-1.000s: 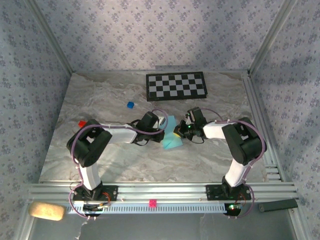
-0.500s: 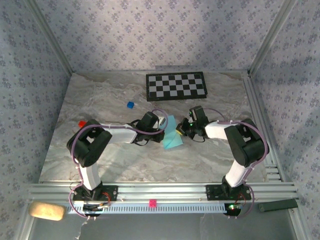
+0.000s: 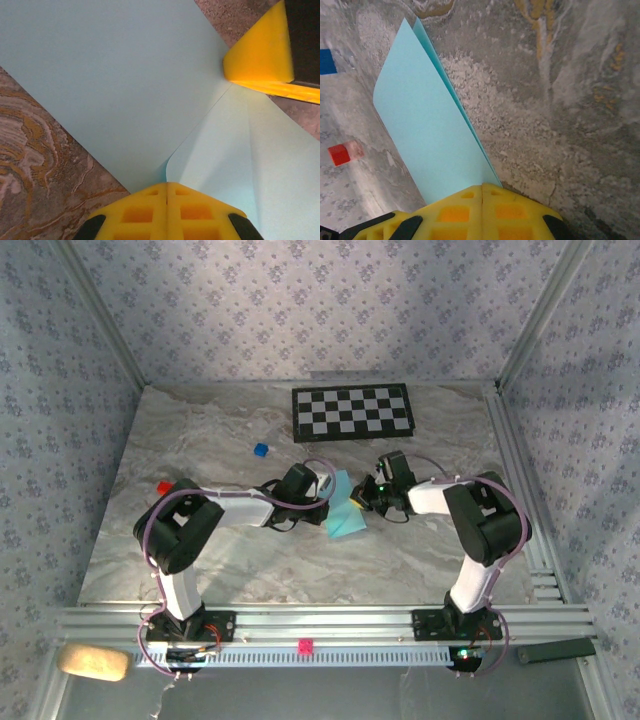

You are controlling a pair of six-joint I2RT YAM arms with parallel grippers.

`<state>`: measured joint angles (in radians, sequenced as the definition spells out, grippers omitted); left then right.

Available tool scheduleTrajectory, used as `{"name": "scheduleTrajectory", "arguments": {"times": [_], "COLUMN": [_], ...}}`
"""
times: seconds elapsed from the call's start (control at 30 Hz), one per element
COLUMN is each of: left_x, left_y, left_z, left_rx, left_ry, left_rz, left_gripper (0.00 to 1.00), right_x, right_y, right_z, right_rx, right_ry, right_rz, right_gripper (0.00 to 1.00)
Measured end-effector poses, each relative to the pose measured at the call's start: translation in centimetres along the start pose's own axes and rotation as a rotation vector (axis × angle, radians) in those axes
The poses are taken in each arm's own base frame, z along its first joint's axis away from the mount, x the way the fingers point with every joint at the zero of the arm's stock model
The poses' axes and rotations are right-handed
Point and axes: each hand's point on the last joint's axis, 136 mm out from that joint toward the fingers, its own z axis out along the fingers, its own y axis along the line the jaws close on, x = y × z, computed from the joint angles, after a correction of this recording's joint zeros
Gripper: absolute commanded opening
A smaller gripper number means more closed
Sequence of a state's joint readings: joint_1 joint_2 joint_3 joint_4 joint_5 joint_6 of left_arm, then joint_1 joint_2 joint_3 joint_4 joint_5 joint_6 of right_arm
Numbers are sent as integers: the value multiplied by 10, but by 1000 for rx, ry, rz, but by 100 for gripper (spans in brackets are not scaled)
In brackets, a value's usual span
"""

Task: Fold a paper plane with a square sheet of paper (pick it up from the middle)
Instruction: Fold the triangle a second time at the center of the table.

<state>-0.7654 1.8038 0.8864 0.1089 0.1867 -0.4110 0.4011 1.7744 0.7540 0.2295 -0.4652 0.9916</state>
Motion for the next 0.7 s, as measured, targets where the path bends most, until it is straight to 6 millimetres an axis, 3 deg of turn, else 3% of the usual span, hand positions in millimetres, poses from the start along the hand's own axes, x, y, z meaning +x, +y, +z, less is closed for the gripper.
{"name": "scheduleTrajectory", "arguments": {"times": [0.23, 0.43, 0.57, 0.7], "left_x": [0, 0, 0, 0], "left_y": [0, 0, 0, 0], "left_z": [0, 0, 0, 0], "left_rx": [0, 0, 0, 0], "left_ry": [1, 1, 1, 2], "left_rz": [3, 10, 12, 20], "left_gripper": [0, 0, 0, 0], "right_x": [3, -5, 8, 30], "right_y": [4, 35, 38, 31], "right_z": [-14, -46, -41, -24], "right_rx": [-15, -81, -83, -62], "right_ry": [-16, -62, -10, 79], "right_rz": [3, -76, -103, -105], "right_gripper": [6, 7, 7, 6]}}
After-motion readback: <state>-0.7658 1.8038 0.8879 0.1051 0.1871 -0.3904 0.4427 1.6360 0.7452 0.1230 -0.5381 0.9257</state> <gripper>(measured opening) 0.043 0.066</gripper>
